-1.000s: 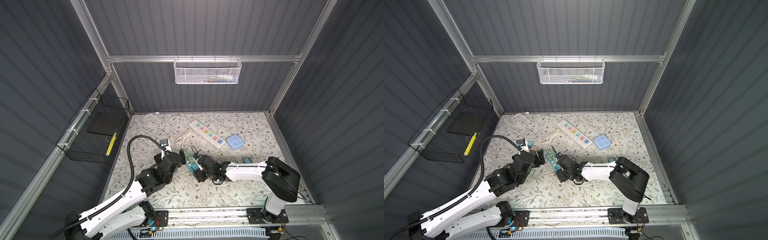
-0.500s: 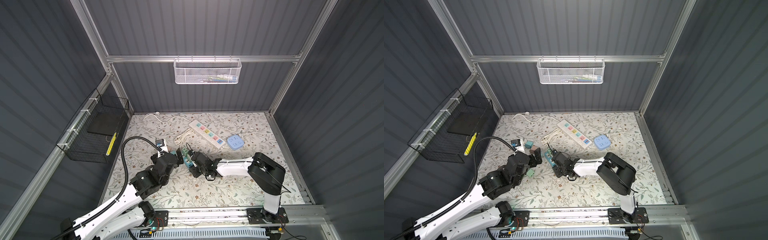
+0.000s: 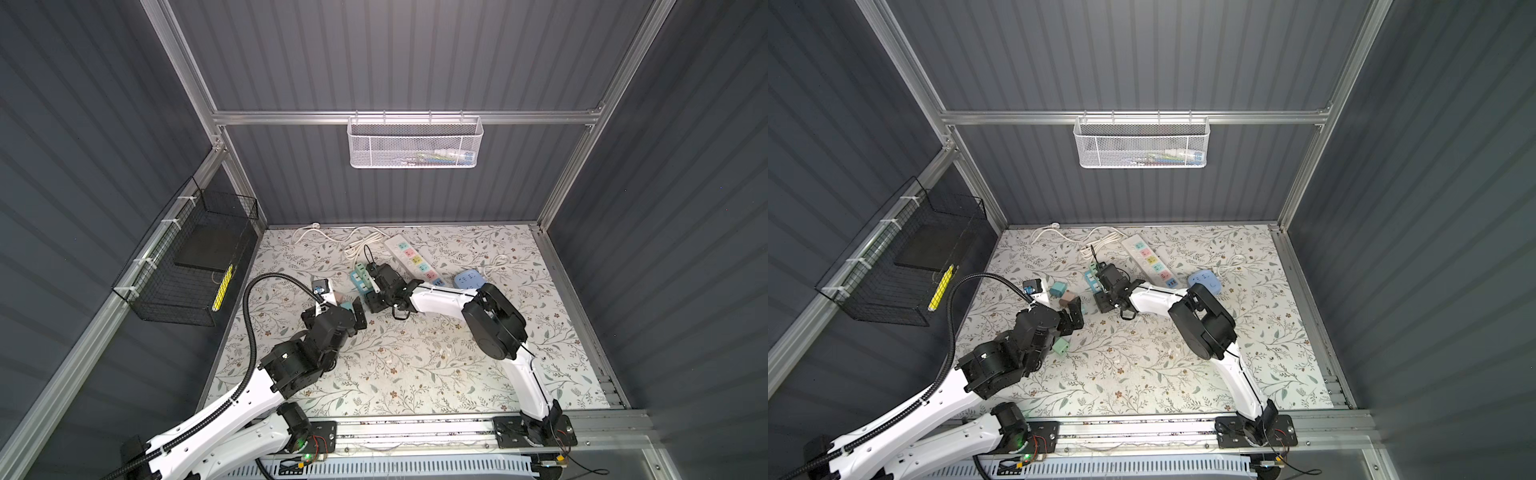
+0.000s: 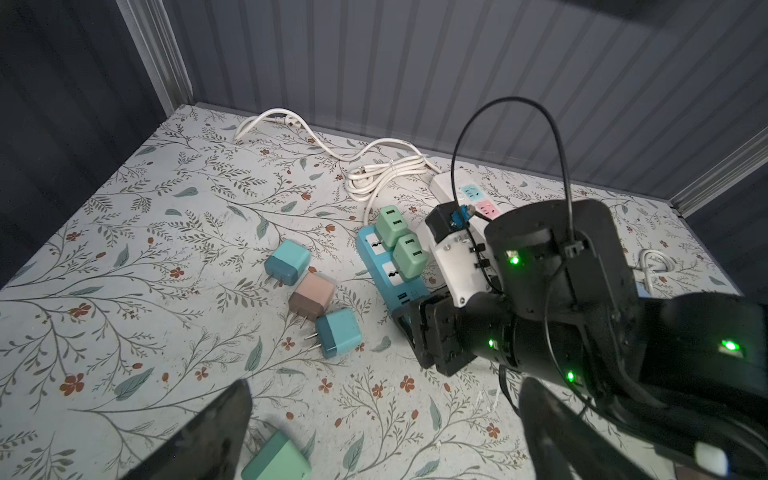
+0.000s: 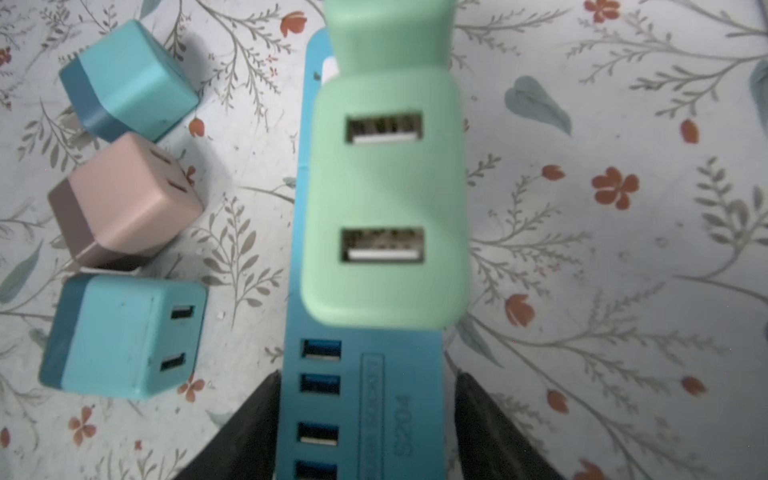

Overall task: Insert the plug
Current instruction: 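Move right gripper to the white power strip and grasp its edge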

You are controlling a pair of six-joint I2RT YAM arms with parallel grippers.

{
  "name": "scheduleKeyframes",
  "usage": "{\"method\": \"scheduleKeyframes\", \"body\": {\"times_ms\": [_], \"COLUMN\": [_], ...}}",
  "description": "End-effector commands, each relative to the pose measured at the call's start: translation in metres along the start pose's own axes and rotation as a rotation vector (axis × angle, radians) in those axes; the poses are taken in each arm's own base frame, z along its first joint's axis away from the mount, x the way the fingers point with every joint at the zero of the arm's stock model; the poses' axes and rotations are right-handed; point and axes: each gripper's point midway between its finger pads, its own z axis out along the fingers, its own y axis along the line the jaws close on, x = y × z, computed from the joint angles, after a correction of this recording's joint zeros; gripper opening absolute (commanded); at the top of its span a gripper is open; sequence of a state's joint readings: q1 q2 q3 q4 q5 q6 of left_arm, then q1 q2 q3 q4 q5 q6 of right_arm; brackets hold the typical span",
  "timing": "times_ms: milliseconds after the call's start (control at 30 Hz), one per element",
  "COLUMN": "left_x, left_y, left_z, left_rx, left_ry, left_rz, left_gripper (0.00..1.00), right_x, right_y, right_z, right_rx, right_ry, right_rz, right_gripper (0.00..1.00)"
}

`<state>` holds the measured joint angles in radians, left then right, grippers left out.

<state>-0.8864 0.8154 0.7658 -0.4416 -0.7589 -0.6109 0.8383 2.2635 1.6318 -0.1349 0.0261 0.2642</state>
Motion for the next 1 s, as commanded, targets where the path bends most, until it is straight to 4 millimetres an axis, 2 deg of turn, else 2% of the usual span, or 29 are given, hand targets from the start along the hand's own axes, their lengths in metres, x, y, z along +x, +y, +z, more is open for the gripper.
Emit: {"method": "scheduleKeyframes", "body": {"times_ms": [0, 67, 200, 267, 333, 400, 533, 633, 800, 967], "left_x": [-0.008, -0.011, -0.015, -0.015, -0.014, -0.012, -0.008, -0.007, -0.006, -0.006], "left_y": [0.003, 0.002, -0.004, -0.006, -0.009, -0.010, -0.010, -0.011, -0.010, -0.009], "left_z": [-0.002, -0.003, -0.002, -0.001, 0.000, 0.002, 0.004, 0.005, 0.005, 0.006], "left_rx": [-0.015, -0.011, 0.006, 0.011, 0.019, 0.023, 0.022, 0.021, 0.018, 0.012], "left_ry": [-0.017, -0.023, -0.029, -0.026, -0.021, -0.016, -0.006, 0.001, 0.007, -0.003], "left_rz": [0.018, 0.017, 0.016, 0.017, 0.015, 0.015, 0.013, 0.016, 0.025, 0.019], "left_gripper": [1.00, 1.00, 1.00, 1.00, 1.00, 1.00, 1.00, 1.00, 1.00, 1.00], "right_x": [0.000, -0.008, -0.026, -0.031, -0.032, -0.030, -0.024, -0.015, -0.010, 0.004], "right_y": [0.016, 0.018, 0.010, -0.010, -0.043, -0.081, -0.142, -0.168, -0.196, -0.203], "right_z": [-0.021, -0.043, -0.109, -0.134, -0.149, -0.156, -0.150, -0.134, -0.110, -0.088], "right_rx": [-0.058, -0.070, -0.055, -0.022, 0.028, 0.120, 0.198, 0.226, 0.217, 0.172], "right_ry": [0.030, 0.007, -0.090, -0.123, -0.130, -0.109, -0.021, 0.066, 0.137, 0.211], "right_rz": [-0.017, -0.012, -0.025, -0.008, 0.029, 0.059, 0.118, 0.117, 0.145, 0.153], "right_gripper": [0.74, 0.77, 0.85, 0.87, 0.90, 0.91, 0.94, 0.98, 0.99, 0.99]}}
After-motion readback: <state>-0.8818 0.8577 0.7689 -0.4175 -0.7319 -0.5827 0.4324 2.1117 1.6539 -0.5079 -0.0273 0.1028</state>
